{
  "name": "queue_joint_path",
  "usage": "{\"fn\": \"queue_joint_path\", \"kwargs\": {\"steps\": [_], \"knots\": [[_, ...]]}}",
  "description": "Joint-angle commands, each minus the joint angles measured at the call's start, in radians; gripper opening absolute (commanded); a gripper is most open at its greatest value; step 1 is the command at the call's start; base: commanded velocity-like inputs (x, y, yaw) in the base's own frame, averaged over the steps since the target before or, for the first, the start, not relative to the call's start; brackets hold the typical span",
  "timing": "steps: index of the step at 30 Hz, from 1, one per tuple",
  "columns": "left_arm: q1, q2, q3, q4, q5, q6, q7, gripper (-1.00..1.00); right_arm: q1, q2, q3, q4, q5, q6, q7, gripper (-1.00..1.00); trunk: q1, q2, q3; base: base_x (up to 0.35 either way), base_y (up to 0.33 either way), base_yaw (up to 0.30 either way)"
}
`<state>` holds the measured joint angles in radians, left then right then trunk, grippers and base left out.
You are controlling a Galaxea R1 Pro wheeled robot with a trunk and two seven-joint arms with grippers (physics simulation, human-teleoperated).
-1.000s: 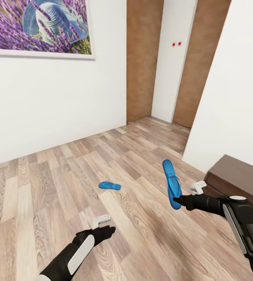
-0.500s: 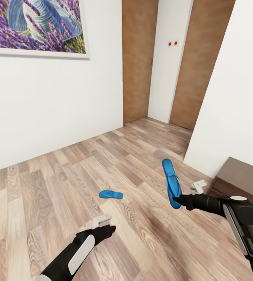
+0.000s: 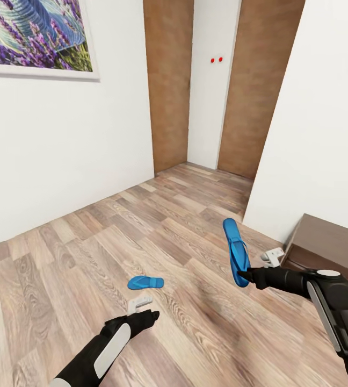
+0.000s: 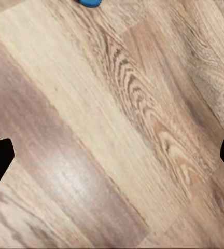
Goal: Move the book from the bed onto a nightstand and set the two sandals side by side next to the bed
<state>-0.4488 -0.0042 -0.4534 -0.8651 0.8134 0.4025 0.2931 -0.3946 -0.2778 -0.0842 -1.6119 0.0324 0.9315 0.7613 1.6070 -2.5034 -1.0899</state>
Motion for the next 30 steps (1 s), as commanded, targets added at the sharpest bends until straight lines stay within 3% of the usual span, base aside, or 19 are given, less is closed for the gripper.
{"fn": "queue_joint_path", "kwargs": {"steps": [1, 30], "knots": [[0.000, 0.001, -0.002, -0.002, 0.010, 0.001, 0.009, 1.00, -0.001, 0.000, -0.001, -0.001, 0.001, 0.008, 0.009, -1.00, 0.000, 0.000, -0.001, 0.210, 0.261, -0.262], [0.000, -0.003, -0.005, 0.000, 0.010, 0.002, 0.010, 1.00, -0.001, 0.000, -0.002, -0.002, 0.001, 0.008, 0.009, -1.00, 0.000, 0.000, -0.001, 0.195, 0.259, -0.262]]}}
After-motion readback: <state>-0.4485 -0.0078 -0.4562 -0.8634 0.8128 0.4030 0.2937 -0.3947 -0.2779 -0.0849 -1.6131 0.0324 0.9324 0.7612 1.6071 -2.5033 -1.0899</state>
